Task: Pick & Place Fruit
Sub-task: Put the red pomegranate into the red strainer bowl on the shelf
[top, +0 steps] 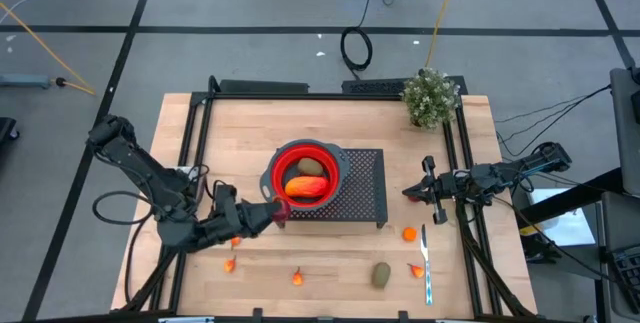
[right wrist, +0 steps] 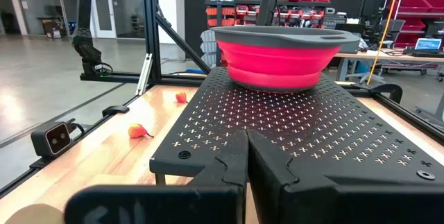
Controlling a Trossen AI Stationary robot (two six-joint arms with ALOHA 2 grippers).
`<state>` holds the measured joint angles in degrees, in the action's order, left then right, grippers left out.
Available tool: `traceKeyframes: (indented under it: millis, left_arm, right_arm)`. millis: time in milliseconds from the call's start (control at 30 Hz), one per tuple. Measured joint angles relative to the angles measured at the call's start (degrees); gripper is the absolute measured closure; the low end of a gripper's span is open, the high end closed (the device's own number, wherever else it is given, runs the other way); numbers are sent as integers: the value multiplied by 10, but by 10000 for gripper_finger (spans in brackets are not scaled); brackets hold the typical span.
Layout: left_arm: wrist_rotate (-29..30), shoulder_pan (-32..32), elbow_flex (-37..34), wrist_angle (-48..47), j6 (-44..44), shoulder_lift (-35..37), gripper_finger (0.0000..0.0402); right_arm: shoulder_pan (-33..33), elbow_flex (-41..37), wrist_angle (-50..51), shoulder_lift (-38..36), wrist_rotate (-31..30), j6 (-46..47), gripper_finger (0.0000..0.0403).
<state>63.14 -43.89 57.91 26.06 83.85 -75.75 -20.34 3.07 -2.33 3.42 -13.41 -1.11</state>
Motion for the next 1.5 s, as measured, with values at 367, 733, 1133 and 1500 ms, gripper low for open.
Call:
traceKeyframes:
  millis: [367, 733, 1133, 1500]
  left_arm:
    - [-18, 16, 0, -1, 124, 0, 195]
    - [-114, 39, 0, -5, 85, 0, 195]
    - [-303, 53, -1, 38, -111, 0, 195]
    - [-399, 53, -1, 205, -392, 0, 195]
  right_arm:
    - [0, 0, 0, 0, 0, 2, 403]
    - [0, 0, 0, 0, 0, 35, 403]
    - [0, 0, 0, 0, 0, 34, 403]
    - [0, 0, 0, 0, 0, 34, 403]
